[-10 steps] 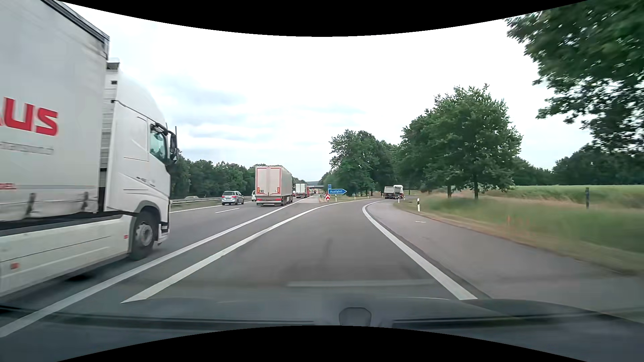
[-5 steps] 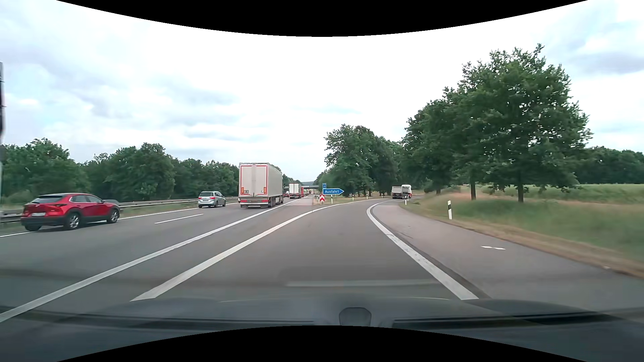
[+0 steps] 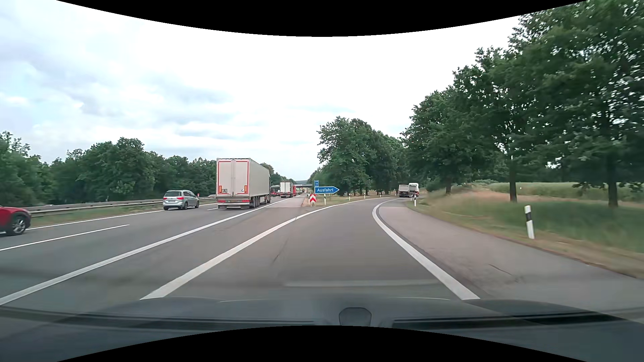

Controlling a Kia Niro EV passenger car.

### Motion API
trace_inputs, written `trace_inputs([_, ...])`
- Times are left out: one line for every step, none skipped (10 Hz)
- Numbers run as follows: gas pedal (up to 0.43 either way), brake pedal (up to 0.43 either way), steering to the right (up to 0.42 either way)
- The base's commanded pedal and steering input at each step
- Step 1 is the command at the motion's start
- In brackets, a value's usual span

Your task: Follow the waypoints while adhering to traffic rules and regulations

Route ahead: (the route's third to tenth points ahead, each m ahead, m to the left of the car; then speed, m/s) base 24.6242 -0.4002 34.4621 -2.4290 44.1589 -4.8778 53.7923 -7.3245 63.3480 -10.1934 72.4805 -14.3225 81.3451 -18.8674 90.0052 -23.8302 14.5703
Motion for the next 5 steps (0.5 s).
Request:
trace_inputs([0.157,0.0,0.021])
trace_inputs([0.157,0.0,0.023])
trace_inputs([0.157,0.0,0.024])
trace_inputs([0.157,0.0,0.025])
trace_inputs([0.157,0.0,0.025])
